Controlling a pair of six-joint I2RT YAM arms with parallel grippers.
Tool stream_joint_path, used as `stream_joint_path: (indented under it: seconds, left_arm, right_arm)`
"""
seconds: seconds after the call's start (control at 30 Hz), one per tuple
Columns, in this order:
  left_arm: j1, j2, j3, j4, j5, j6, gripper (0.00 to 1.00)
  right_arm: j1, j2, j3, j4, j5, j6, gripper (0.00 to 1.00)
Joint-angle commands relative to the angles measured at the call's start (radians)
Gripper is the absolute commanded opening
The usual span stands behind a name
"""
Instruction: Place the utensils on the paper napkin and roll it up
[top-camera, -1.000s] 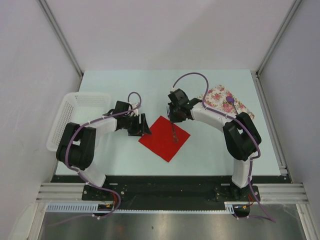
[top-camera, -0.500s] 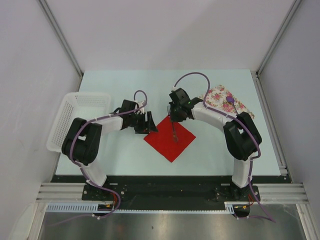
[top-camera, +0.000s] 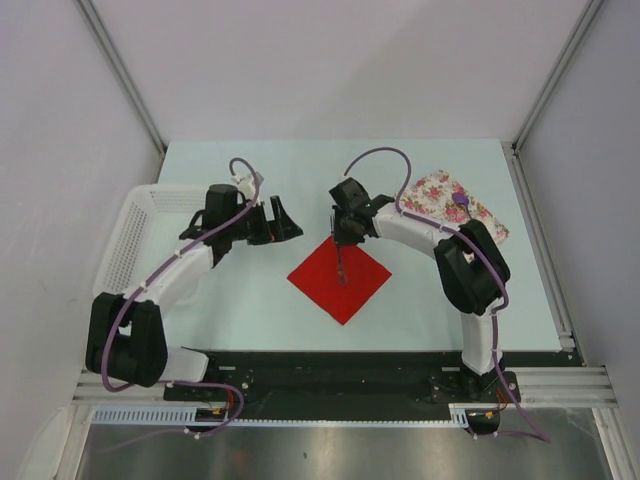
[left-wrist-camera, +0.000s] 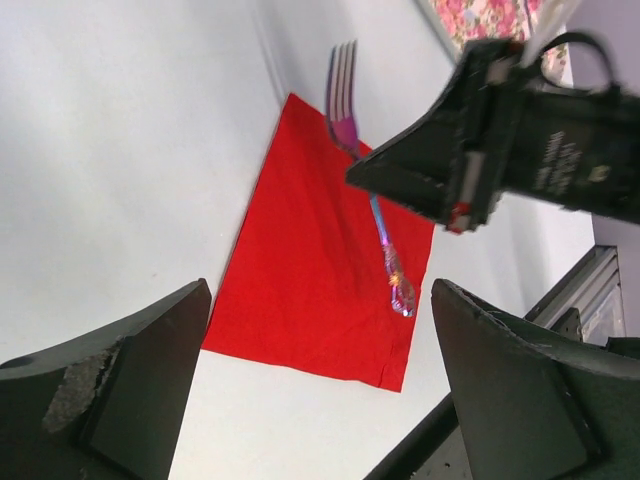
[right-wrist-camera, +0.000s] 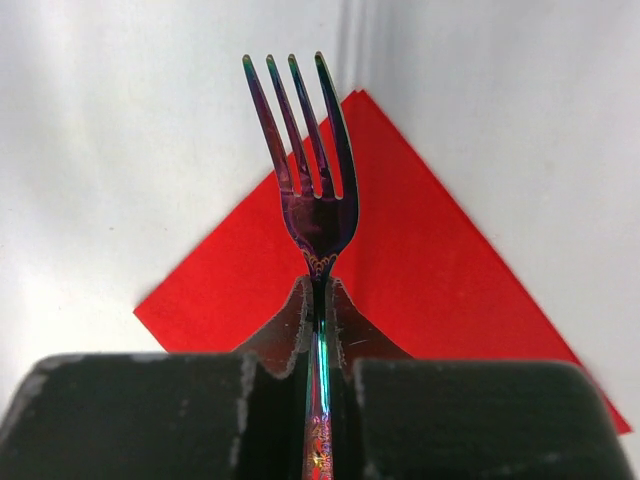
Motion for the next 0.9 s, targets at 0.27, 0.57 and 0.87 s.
stream_joint_path:
  seconds: [0.27, 0.57, 0.87]
  left_arm:
    - [0.023, -0.043, -0.027, 0.036, -0.011, -0.033, 0.98]
    - [0.027, -0.037, -0.037, 0.044, -0.011, -0.036, 0.97]
    - [0.032, -0.029, -0.031, 0.041, -0.001, -0.038, 0.98]
  right_arm:
    - [0.035, 0.1, 0.072, -0.048, 0.074, 0.09, 0.07]
    - [0.032, 0.126, 0.069, -0.056, 0.066, 0.123, 0.17]
    - [0.026, 0.109, 0.055, -0.062, 0.056, 0.135, 0.33]
